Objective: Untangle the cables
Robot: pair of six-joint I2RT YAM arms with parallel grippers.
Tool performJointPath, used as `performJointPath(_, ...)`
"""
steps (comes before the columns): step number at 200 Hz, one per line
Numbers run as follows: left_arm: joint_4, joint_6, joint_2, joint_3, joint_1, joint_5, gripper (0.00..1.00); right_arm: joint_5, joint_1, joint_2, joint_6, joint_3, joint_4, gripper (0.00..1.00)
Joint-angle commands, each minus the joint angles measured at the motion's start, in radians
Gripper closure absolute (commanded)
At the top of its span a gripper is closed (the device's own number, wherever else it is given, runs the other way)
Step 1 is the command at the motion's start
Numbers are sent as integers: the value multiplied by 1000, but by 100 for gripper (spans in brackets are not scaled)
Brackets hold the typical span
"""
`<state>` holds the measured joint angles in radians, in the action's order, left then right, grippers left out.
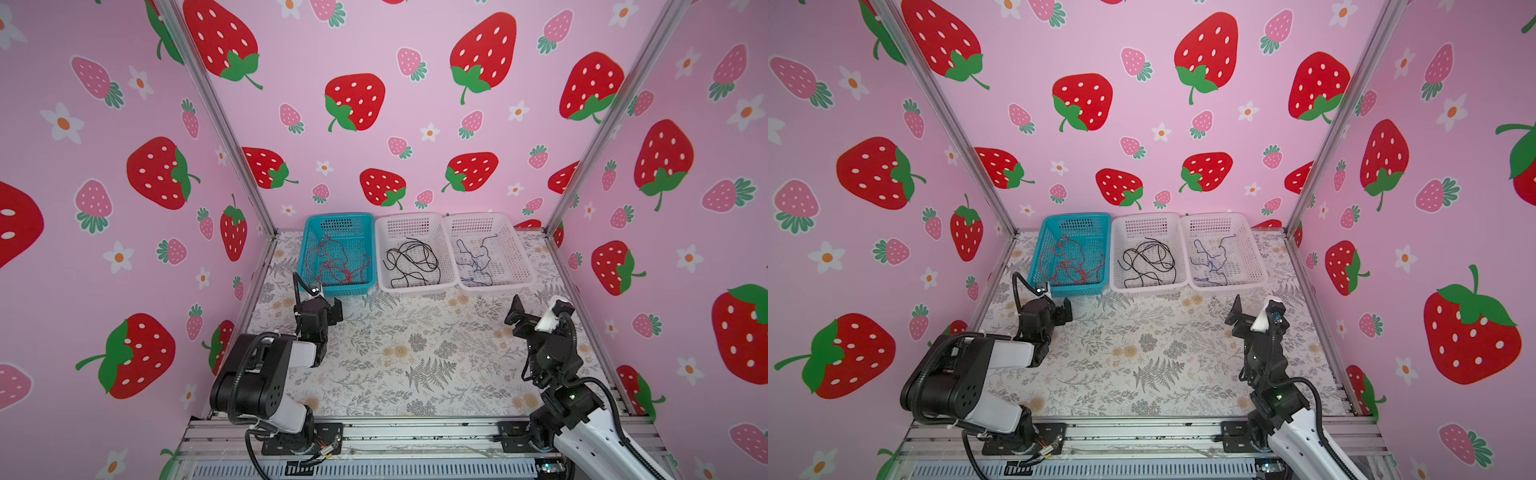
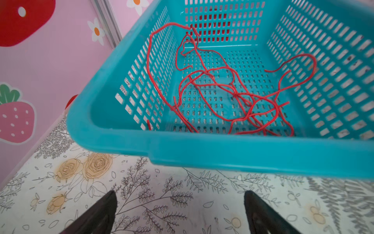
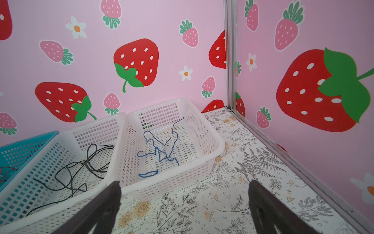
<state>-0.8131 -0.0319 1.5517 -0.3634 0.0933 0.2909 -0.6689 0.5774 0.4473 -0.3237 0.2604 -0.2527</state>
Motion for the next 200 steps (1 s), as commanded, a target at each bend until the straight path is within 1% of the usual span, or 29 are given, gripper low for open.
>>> performJointPath(1,-15,-40,1,-63,-42,23,1,-44,-5,27,26,-26,-109,1)
performJointPath(26,-7,-43,-4,-62,-46,16,1,-81,-5,87,87,-83,-254,1)
performJointPath(48,-3,-43,-6,-62,-46,17,1,-122,-20,183,132,-136,-450,1)
performJointPath(60,-8,-42,-4,-63,-46,19,1,-109,-46,250,159,-149,-540,1)
performJointPath(83,-6,-42,-3,-64,-46,19,1,-87,-109,387,150,-184,-703,1)
performJointPath(98,-6,-43,-4,-63,-47,18,1,-36,-175,490,151,-197,-809,1)
performJointPath(126,-6,-42,-3,-63,-47,15,1,105,-308,540,105,-174,-811,1)
performJointPath(142,-6,-43,-3,-63,-47,16,1,179,-398,560,43,-172,-784,1)
performJointPath(157,-5,-43,-2,-63,-48,14,1,264,-459,619,35,-180,-837,1)
performJointPath(179,-6,-43,-3,-63,-47,16,1,338,-472,712,68,-151,-890,1)
performJointPath(192,-5,-43,-3,-63,-47,16,1,358,-473,729,79,-99,-809,1)
performJointPath(200,-6,-43,-3,-63,-48,16,1,362,-473,740,91,-95,-819,1)
